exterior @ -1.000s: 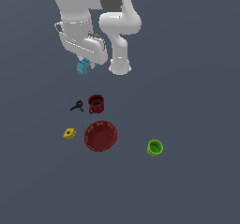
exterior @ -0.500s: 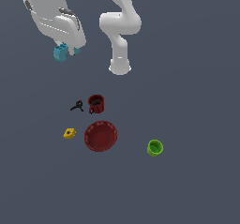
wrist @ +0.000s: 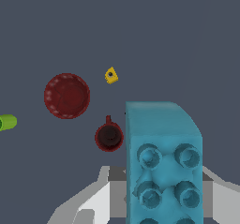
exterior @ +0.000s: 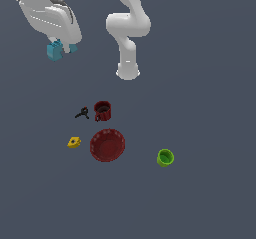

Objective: Pick up a designated object from a clutter of objects.

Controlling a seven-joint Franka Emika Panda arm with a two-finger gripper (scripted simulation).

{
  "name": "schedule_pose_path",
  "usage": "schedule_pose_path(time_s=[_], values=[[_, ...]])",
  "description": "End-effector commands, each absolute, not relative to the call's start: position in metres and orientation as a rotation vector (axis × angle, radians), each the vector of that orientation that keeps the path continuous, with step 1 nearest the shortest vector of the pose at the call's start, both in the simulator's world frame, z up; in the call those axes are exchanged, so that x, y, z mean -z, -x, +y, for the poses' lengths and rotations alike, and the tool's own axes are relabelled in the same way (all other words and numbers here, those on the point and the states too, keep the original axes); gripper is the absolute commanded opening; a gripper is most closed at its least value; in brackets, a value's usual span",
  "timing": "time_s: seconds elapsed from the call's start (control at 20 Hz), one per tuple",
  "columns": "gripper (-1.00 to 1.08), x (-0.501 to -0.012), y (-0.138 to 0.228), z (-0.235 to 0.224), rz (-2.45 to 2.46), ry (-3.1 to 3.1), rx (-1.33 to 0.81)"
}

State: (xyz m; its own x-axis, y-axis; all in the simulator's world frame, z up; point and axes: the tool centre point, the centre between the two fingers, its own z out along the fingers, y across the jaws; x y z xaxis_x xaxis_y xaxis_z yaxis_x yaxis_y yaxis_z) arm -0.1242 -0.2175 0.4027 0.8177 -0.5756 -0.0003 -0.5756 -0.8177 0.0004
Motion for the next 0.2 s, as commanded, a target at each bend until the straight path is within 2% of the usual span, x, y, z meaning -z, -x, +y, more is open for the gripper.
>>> schedule_pose_path(time_s=[0.0,0.15], values=[[-1.0,-0.4038,0.1236,-0.2181,-0.947,-2.995,0.0],[-1.0,-0.4026,0.1236,-0.217,-0.948,-2.995,0.0]])
